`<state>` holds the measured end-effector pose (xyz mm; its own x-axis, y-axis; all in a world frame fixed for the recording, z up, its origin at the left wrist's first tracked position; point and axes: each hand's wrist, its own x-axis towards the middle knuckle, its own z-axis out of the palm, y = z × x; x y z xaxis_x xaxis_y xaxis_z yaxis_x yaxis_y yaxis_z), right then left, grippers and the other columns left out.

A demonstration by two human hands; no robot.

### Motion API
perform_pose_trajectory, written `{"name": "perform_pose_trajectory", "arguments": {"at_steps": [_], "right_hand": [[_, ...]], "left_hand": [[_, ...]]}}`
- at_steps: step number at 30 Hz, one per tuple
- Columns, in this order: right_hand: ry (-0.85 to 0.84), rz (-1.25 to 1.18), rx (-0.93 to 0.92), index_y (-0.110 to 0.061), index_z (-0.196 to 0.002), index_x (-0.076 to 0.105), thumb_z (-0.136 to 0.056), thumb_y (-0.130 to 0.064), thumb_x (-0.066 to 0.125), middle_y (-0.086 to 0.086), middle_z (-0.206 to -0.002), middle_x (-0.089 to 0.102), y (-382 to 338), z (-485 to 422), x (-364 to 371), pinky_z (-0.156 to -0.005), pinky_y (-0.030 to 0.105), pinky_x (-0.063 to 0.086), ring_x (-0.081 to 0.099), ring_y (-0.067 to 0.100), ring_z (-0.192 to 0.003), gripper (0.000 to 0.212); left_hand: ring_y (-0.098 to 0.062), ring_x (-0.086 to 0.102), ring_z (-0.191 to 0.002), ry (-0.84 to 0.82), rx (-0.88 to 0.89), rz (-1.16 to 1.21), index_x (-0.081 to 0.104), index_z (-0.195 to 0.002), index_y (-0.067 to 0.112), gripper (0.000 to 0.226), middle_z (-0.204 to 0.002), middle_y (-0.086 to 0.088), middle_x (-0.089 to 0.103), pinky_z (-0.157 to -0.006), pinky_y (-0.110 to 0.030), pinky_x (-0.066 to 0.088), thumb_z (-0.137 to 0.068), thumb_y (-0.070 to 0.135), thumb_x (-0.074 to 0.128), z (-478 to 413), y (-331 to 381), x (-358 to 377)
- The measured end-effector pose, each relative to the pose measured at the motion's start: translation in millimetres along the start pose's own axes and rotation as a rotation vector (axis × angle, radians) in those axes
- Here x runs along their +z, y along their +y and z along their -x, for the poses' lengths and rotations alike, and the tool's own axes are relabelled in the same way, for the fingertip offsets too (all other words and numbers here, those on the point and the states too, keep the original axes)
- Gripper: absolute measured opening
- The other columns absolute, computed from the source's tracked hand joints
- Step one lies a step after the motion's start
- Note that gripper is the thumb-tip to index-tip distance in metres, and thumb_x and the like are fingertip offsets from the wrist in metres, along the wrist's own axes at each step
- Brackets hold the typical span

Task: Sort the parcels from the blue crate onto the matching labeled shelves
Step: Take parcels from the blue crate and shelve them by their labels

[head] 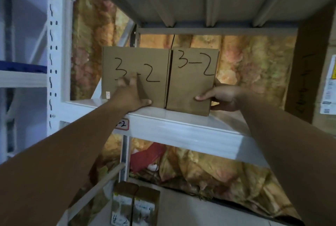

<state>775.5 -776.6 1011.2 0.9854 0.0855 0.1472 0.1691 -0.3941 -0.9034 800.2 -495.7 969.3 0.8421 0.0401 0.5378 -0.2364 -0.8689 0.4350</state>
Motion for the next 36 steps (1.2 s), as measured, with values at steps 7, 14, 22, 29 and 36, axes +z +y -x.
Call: {"name": "perform_pose_trajectory", "arguments": {"at_steps": [7,14,22,29,36], "right_hand": [[0.042,0.043,-0.05,-0.04,-0.139,0.026,-0.064,-0.01,0.086,-0.006,-0.129,0.058,4,2,-1,-0.105,0.047,0.043,0.055,0.02,-0.12,0.1],[0.051,0.154,-0.029,-0.042,-0.149,0.013,-0.074,-0.023,0.082,-0.003,-0.132,0.057,6,12,1,-0.101,0.045,0.043,0.057,0.025,-0.117,0.104],[0.308,0.13,-0.316,-0.039,-0.151,-0.007,-0.055,-0.078,0.07,0.004,-0.153,0.036,0,20,12,-0.11,0.043,0.038,0.042,0.024,-0.134,0.13],[0.763,0.22,-0.57,-0.032,-0.15,0.02,-0.086,-0.067,0.048,0.011,-0.149,0.032,-9,31,13,-0.109,0.049,0.035,0.036,0.029,-0.134,0.078],[0.949,0.554,-0.734,-0.014,-0.138,0.044,-0.09,-0.031,0.058,0.018,-0.128,0.045,-21,46,27,-0.1,0.037,0.033,0.04,0.032,-0.122,0.053]], "left_hand": [[-0.041,0.013,-0.143,0.063,0.196,-0.031,-0.001,-0.149,0.045,0.097,-0.159,-0.013,-0.007,-0.115,-0.046,0.025,-0.082,0.046,0.068,-2,0,5],[-0.036,0.014,-0.144,0.081,0.231,-0.03,0.009,-0.15,0.043,0.08,-0.16,-0.009,-0.002,-0.117,-0.046,0.023,-0.089,0.039,0.061,-2,0,4],[-0.031,0.014,-0.141,0.106,0.393,-0.156,0.032,-0.142,0.05,0.054,-0.157,-0.003,0.006,-0.116,-0.043,0.02,-0.093,0.041,0.054,5,1,-1],[-0.03,0.018,-0.139,0.091,0.412,-0.217,0.042,-0.136,0.05,0.051,-0.155,-0.004,0.015,-0.115,-0.044,0.023,-0.091,0.033,0.057,10,4,-5],[-0.033,0.038,-0.129,0.35,0.152,-0.113,0.058,-0.127,0.017,0.041,-0.14,-0.016,0.039,-0.101,-0.041,0.039,-0.086,0.018,0.058,34,8,-15]]}}
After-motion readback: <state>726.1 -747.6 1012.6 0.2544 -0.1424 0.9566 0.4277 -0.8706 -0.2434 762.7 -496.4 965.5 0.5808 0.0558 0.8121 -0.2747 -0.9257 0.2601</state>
